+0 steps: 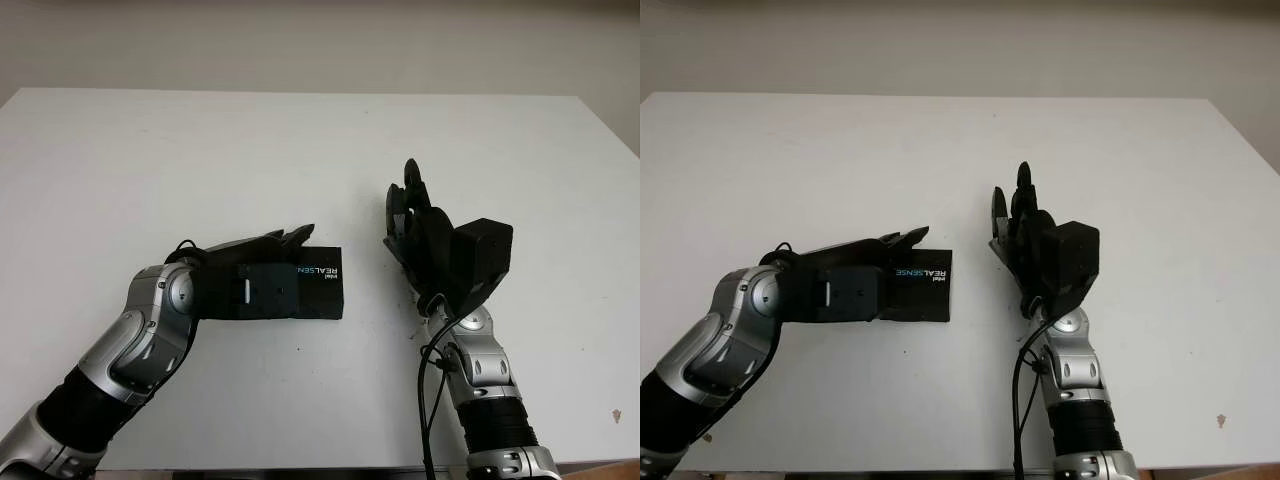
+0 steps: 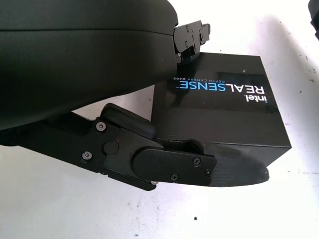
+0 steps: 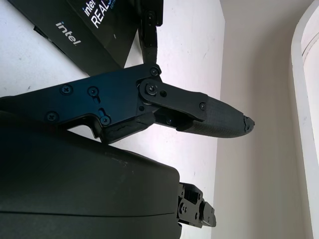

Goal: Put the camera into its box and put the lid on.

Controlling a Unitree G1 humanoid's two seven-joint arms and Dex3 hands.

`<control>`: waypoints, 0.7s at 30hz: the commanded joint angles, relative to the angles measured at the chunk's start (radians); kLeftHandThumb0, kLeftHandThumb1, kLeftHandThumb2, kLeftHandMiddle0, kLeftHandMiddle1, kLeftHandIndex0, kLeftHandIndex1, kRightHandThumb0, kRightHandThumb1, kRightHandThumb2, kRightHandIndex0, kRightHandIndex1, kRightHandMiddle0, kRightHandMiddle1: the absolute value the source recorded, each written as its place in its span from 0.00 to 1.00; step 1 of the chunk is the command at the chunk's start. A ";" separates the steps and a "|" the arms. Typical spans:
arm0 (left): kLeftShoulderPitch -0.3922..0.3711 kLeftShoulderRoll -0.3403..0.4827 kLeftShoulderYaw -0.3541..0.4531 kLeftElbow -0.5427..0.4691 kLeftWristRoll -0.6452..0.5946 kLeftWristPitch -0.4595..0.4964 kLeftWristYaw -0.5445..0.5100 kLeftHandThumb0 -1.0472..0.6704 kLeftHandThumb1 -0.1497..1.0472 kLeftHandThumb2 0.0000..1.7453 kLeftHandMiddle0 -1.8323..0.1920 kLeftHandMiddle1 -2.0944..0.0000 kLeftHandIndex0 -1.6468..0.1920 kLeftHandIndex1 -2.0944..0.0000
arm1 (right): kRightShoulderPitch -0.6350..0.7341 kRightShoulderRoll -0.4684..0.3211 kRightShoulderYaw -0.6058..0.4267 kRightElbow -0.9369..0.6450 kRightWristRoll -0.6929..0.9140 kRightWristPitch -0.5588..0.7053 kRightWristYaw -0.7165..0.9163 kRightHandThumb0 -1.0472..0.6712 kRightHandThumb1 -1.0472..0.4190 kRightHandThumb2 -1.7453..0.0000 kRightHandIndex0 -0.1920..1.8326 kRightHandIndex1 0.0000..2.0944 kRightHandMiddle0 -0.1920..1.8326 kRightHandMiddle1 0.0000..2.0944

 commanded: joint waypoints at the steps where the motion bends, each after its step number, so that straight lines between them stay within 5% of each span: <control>1: 0.006 -0.002 0.000 0.009 0.005 0.000 -0.010 0.04 1.00 0.21 1.00 1.00 1.00 1.00 | -0.004 0.002 0.000 -0.009 0.001 -0.014 0.000 0.19 0.00 0.62 0.00 0.00 0.00 0.00; 6: 0.014 -0.003 0.010 0.008 0.003 0.007 -0.016 0.04 1.00 0.20 1.00 1.00 1.00 1.00 | -0.003 0.002 -0.001 -0.010 0.007 -0.013 0.007 0.19 0.00 0.62 0.00 0.00 0.00 0.00; 11: 0.015 -0.010 0.066 -0.001 -0.030 0.023 -0.003 0.06 1.00 0.35 1.00 1.00 1.00 1.00 | -0.004 -0.001 -0.002 -0.011 0.006 -0.007 0.007 0.19 0.00 0.62 0.00 0.00 0.00 0.00; 17: 0.018 -0.091 0.275 -0.025 -0.178 0.042 0.130 0.16 1.00 0.33 1.00 1.00 1.00 1.00 | -0.014 -0.007 -0.009 -0.015 0.008 0.005 0.004 0.19 0.00 0.62 0.00 0.00 0.00 0.00; 21: 0.007 -0.161 0.448 0.024 -0.314 -0.070 0.274 0.16 1.00 0.36 1.00 1.00 1.00 1.00 | -0.028 -0.009 -0.022 -0.012 0.017 0.001 0.006 0.18 0.00 0.62 0.00 0.00 0.00 0.00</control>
